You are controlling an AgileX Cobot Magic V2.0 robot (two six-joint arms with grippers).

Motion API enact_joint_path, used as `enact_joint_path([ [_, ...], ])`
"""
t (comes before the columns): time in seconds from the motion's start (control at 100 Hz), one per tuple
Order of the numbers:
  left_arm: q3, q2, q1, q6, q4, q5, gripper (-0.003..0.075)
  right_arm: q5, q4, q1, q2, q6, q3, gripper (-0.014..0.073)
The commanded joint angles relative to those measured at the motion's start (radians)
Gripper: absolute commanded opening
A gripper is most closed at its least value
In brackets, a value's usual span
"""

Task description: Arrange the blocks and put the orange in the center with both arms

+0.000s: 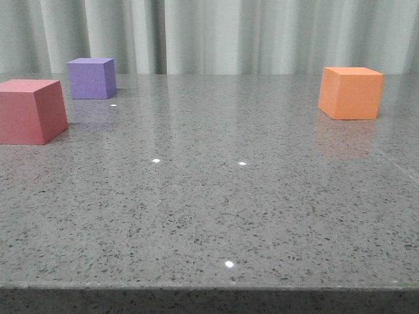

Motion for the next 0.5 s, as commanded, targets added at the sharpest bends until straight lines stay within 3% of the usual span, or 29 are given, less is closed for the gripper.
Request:
enact_joint_path([
  [0.0,0.043,-0.029,0.0,-0.007,-0.004,-0.082,-0.0019,-0.088,-0.002,-0.006,-0.023,-0.008,-0.018,-0.0067],
  [0.49,0.043,-0.029,0.0,-0.007,-0.004,-0.082,-0.0019,-0.104,-0.003,-0.006,-0.023,-0.008,-0.049,-0.0067],
])
